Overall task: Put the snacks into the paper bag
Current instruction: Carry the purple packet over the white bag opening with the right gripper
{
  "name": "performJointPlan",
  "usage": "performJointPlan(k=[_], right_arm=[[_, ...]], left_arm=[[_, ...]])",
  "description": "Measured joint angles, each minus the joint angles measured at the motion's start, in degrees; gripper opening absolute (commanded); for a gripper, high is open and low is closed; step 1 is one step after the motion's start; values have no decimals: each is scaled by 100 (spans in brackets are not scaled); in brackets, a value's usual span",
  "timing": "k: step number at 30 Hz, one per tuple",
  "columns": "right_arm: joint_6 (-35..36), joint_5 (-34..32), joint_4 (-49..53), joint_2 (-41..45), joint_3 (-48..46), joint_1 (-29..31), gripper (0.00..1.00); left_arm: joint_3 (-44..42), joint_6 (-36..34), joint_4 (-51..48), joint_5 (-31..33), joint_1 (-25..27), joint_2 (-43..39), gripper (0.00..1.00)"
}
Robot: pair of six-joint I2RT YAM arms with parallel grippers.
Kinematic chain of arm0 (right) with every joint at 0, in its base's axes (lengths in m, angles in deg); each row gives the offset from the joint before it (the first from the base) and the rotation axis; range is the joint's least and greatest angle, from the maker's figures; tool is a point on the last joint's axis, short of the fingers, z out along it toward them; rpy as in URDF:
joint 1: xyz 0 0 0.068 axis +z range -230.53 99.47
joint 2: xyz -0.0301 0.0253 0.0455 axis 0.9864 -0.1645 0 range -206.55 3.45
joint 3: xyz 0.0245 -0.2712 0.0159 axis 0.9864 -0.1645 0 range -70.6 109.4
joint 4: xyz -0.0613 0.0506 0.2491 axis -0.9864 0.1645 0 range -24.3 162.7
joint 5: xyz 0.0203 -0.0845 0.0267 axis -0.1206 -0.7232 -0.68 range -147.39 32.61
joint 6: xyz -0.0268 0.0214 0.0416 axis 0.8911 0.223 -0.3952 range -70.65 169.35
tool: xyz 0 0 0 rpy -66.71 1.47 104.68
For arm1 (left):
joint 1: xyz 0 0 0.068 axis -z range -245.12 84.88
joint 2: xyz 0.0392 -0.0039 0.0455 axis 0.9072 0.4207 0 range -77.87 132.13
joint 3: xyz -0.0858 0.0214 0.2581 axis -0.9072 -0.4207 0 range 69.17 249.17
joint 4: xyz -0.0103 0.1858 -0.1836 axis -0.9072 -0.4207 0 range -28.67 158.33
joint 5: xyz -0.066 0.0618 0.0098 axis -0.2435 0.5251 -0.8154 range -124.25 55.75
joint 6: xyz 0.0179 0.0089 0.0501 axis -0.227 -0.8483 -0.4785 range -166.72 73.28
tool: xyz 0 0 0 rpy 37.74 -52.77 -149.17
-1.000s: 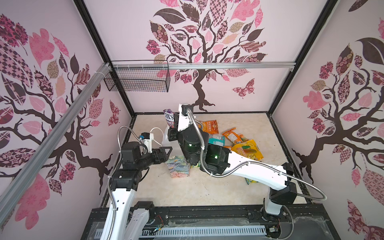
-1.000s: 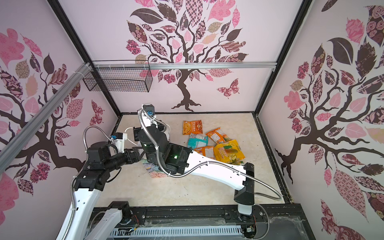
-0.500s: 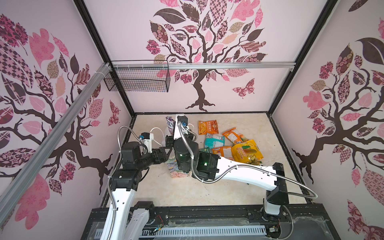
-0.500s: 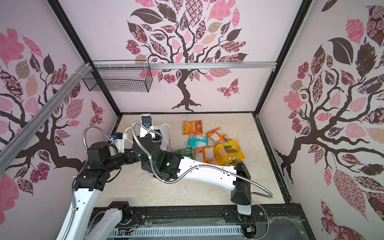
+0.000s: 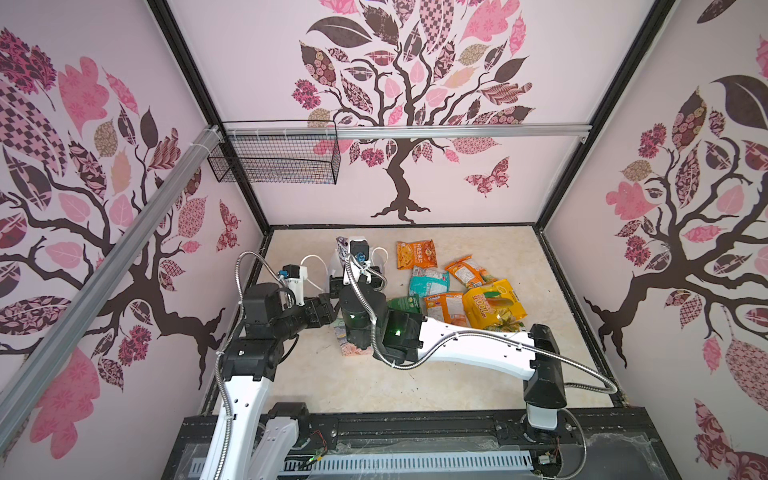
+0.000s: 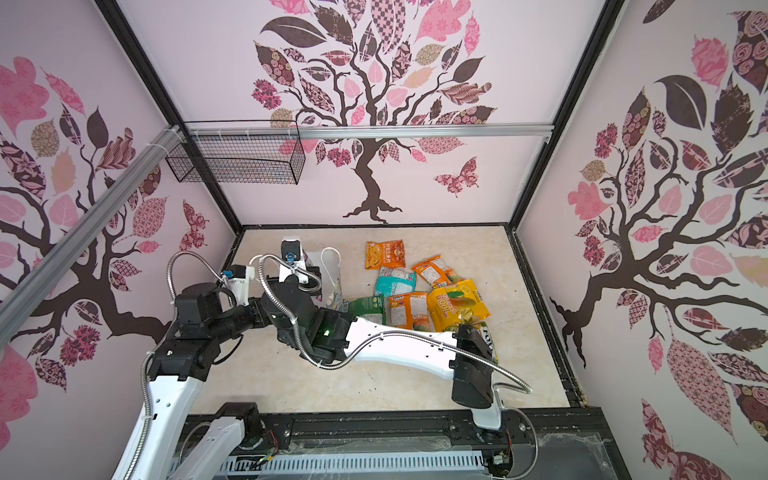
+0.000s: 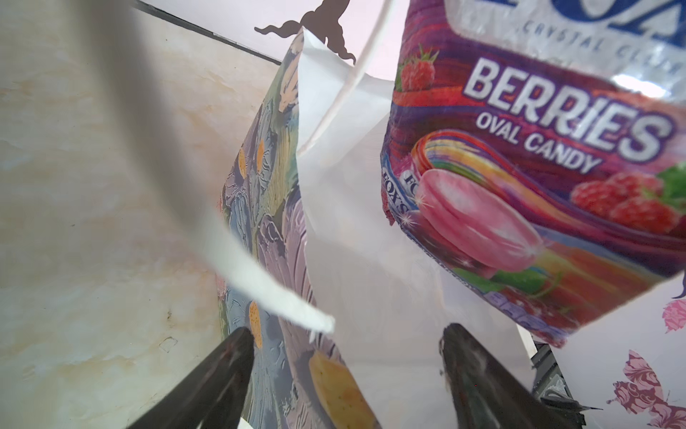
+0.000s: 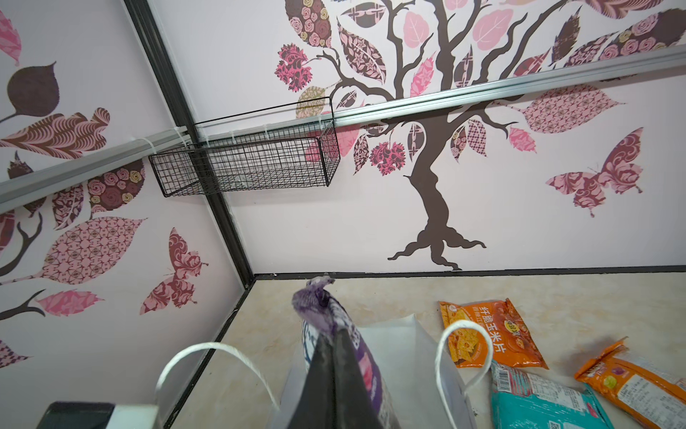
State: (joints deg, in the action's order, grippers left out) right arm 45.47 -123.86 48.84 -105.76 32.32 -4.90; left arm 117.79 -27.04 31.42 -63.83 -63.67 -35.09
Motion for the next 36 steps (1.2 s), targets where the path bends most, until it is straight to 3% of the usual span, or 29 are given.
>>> performJointPlan(k=[15, 36], right_arm=[[293, -448, -695, -17, -433, -11, 0], [258, -481, -890, -345, -710, -146, 0]], left_arm=[[0, 0, -2, 20, 0, 39, 83], [0, 0, -2, 9, 0, 103, 83]])
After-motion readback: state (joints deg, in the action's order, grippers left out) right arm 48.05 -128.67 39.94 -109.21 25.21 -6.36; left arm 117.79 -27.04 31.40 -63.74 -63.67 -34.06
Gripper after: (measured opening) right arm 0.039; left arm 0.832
